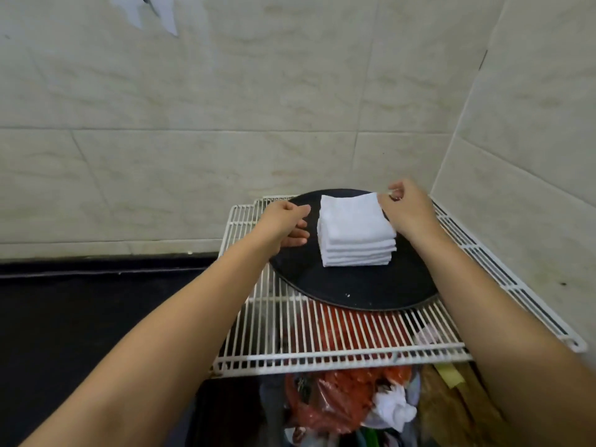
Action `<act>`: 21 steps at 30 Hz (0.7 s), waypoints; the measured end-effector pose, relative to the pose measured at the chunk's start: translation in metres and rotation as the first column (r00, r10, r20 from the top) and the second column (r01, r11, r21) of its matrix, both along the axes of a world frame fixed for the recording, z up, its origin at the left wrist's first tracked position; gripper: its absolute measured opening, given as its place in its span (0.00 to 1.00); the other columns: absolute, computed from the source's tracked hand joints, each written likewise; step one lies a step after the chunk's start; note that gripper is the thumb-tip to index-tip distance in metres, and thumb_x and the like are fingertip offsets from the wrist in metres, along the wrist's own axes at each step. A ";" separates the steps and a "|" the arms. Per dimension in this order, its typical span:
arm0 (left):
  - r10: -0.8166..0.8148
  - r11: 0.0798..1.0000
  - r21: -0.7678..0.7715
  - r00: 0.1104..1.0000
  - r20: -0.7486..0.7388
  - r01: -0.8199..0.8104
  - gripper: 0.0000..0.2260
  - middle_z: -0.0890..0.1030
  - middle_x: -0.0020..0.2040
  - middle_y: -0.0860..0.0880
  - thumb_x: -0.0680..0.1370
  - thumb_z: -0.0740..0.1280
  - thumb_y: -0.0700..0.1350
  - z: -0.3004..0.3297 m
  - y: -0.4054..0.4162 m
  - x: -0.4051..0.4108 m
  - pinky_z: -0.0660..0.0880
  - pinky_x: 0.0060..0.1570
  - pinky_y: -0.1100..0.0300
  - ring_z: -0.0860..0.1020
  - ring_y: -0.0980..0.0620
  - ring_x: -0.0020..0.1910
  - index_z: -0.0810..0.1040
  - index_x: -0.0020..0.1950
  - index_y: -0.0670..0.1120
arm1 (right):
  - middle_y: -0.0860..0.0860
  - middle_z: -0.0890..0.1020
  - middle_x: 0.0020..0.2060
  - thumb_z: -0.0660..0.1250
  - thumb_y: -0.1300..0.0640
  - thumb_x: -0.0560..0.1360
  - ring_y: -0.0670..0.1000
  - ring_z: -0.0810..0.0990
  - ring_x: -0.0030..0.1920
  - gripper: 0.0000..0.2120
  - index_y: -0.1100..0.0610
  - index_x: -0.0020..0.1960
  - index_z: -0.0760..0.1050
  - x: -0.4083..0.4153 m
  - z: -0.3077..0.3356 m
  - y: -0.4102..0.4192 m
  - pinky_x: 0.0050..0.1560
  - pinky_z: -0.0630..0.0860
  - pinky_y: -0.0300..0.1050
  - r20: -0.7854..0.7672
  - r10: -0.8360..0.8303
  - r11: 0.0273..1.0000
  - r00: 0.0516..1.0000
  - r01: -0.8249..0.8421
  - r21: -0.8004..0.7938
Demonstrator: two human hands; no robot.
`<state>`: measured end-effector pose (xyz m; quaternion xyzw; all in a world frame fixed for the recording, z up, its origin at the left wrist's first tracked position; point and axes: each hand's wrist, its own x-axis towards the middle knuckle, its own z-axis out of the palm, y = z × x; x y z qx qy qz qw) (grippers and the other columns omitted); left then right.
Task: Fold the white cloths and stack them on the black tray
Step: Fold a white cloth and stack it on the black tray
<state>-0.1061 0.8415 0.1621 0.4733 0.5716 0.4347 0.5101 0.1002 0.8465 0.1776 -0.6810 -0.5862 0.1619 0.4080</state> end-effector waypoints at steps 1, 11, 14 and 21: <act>0.007 1.000 0.013 1.000 -0.016 -0.007 0.07 0.74 0.38 0.46 0.79 0.64 0.46 0.001 -0.010 -0.014 0.74 0.22 0.65 0.76 0.51 0.32 0.69 0.47 0.43 | 0.55 0.76 0.58 0.63 0.54 0.77 0.55 0.75 0.57 0.16 0.59 0.62 0.72 -0.014 0.007 -0.008 0.51 0.66 0.42 0.053 0.019 0.997 0.998 -0.023 0.068; 0.250 0.968 0.110 0.922 -0.295 -0.227 0.06 0.76 0.36 0.49 0.80 0.61 0.44 -0.039 -0.207 -0.277 0.73 0.27 0.64 0.75 0.53 0.31 0.72 0.43 0.47 | 0.57 0.80 0.50 0.62 0.60 0.75 0.57 0.78 0.51 0.08 0.59 0.51 0.78 -0.306 -0.040 -0.129 0.53 0.72 0.46 0.154 0.499 0.855 0.853 -0.513 0.071; 0.356 0.932 0.095 0.825 -0.438 -0.351 0.06 0.78 0.35 0.50 0.79 0.62 0.44 -0.070 -0.285 -0.371 0.74 0.34 0.59 0.75 0.53 0.33 0.74 0.43 0.47 | 0.55 0.78 0.51 0.61 0.57 0.76 0.55 0.78 0.50 0.07 0.55 0.51 0.77 -0.408 -0.082 -0.183 0.55 0.75 0.52 0.175 0.645 0.758 0.744 -0.652 -0.019; 0.461 0.796 0.040 0.562 -0.687 -0.604 0.07 0.77 0.40 0.52 0.79 0.61 0.47 -0.124 -0.436 -0.524 0.72 0.43 0.60 0.75 0.53 0.40 0.76 0.52 0.47 | 0.51 0.75 0.59 0.56 0.51 0.80 0.54 0.73 0.60 0.13 0.53 0.60 0.73 -0.593 -0.156 -0.295 0.58 0.69 0.51 0.362 0.841 0.496 0.401 -0.840 -0.220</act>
